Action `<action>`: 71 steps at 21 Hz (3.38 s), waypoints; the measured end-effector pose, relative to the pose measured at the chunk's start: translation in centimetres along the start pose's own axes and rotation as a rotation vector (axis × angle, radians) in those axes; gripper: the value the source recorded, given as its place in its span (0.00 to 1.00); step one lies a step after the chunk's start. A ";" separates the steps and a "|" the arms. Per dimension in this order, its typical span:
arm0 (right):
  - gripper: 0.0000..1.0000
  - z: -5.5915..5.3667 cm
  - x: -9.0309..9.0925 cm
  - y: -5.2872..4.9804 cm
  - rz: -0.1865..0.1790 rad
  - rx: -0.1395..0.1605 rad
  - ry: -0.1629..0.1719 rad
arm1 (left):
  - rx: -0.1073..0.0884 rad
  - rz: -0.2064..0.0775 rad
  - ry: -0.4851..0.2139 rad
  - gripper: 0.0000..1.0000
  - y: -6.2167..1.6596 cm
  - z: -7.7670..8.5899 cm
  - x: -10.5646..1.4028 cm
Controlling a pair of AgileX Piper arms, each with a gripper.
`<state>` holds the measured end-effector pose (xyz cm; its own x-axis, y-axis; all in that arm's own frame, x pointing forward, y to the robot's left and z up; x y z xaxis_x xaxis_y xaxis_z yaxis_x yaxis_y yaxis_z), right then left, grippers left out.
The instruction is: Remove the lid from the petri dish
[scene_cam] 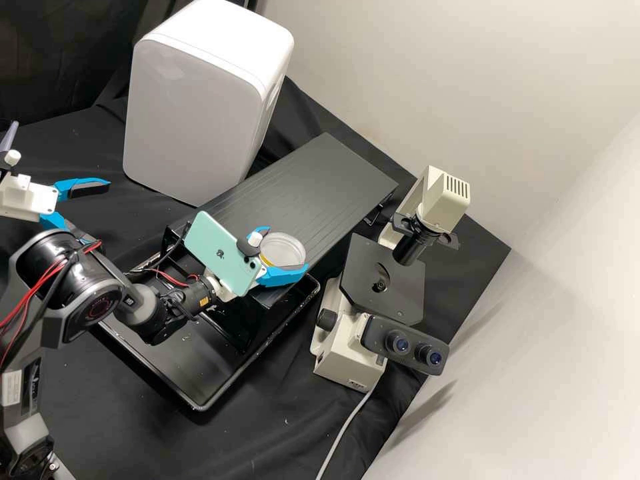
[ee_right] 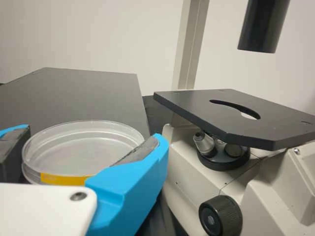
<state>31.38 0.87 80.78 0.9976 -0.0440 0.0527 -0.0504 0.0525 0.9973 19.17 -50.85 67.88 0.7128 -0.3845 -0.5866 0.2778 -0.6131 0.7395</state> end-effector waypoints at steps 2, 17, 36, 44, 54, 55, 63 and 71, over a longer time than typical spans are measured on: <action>0.00 0.0 0.0 0.0 -0.001 0.000 0.001 | 0.000 0.000 0.000 1.00 0.00 0.0 0.0; 0.00 -1.7 -1.3 2.0 0.076 0.008 0.074 | -0.002 0.004 0.011 1.00 0.02 -0.1 0.0; 0.00 -0.6 -0.8 -0.2 0.003 -0.001 0.048 | 0.000 0.004 0.011 1.00 0.02 -0.1 0.0; 0.00 -0.3 -0.6 -0.7 -0.008 -0.001 0.039 | 0.000 0.004 0.012 1.00 0.03 -0.1 0.0; 1.00 -0.3 -0.6 -0.7 -0.006 -0.001 0.041 | -0.002 -0.002 0.014 1.00 -0.11 -0.1 0.0; 1.00 -0.3 -0.6 -0.7 -0.006 -0.001 0.041 | -0.002 -0.002 0.015 1.00 -0.11 -0.1 0.0; 1.00 -0.3 -0.5 -0.7 -0.003 -0.001 0.043 | -0.003 -0.002 0.018 1.00 -0.12 -0.1 0.0; 1.00 -0.3 -0.5 -0.7 -0.003 -0.001 0.043 | -0.003 -0.003 0.013 1.00 -0.15 0.0 0.0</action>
<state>30.93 1.18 80.06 0.9989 -0.0012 0.0475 -0.0473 0.0536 0.9974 19.17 -50.76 67.75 0.7201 -0.3739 -0.5845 0.2817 -0.6124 0.7387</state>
